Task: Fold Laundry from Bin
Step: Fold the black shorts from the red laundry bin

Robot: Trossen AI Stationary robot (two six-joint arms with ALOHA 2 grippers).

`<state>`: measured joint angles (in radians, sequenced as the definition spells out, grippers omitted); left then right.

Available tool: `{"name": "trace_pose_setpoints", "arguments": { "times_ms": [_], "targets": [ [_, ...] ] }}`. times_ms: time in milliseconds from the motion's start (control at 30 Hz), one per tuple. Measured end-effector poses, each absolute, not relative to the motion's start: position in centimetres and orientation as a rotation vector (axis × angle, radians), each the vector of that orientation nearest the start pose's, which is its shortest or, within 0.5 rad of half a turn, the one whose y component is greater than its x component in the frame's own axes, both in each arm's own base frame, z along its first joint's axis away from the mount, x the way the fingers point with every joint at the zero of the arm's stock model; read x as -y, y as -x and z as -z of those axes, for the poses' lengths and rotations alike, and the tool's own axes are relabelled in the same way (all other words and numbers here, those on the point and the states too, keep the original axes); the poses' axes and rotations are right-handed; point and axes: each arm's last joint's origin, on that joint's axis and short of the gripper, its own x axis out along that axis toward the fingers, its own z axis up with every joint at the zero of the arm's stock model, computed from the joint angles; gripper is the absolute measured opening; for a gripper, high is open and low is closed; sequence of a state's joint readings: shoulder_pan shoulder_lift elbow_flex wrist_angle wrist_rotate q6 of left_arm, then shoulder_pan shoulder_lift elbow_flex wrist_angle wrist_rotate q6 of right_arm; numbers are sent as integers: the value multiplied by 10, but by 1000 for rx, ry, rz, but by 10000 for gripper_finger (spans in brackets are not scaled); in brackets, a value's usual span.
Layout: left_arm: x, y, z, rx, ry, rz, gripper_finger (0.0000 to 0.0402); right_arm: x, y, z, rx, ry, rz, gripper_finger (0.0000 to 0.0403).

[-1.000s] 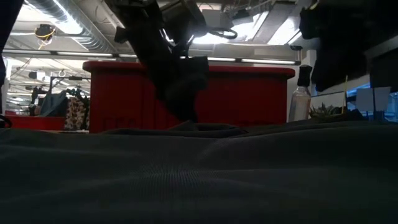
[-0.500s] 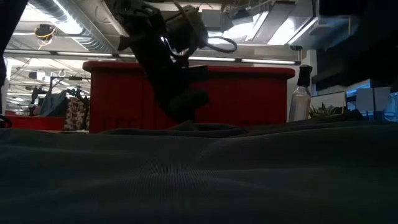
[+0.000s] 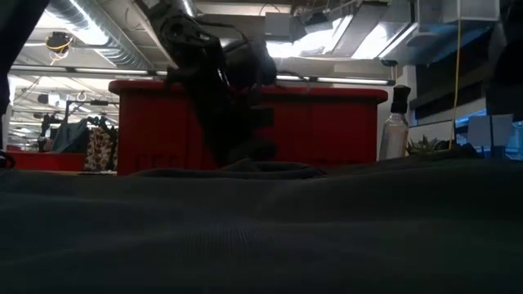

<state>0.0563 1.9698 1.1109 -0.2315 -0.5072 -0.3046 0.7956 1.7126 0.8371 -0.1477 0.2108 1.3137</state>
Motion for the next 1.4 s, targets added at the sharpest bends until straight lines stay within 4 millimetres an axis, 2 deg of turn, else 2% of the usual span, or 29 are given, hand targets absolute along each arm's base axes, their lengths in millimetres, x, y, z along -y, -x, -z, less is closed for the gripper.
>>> {"name": "trace_pose_setpoints", "arguments": {
  "times_ms": [167,367,700,833,1100,1400],
  "targets": [
    [-44,-371,-109,-993,18,-702,66,-227,-216,-130,-1084,-710,99,191],
    [-48,-369,-110,-987,-6,-747,66,-240,-208,-132,-1116,-734,-1,191],
    [-42,-368,-113,-989,-21,-736,66,-237,-211,-133,-1085,-729,4,191],
    [-36,-367,-121,-983,-20,-709,66,-233,-212,-143,-1046,-719,1,191],
    [-32,-366,-145,-923,-12,-657,66,-222,-208,-176,-908,-702,-8,191],
    [-18,-363,-172,-885,-28,-506,66,-200,-198,-199,-738,-592,166,191]
  ]
}}
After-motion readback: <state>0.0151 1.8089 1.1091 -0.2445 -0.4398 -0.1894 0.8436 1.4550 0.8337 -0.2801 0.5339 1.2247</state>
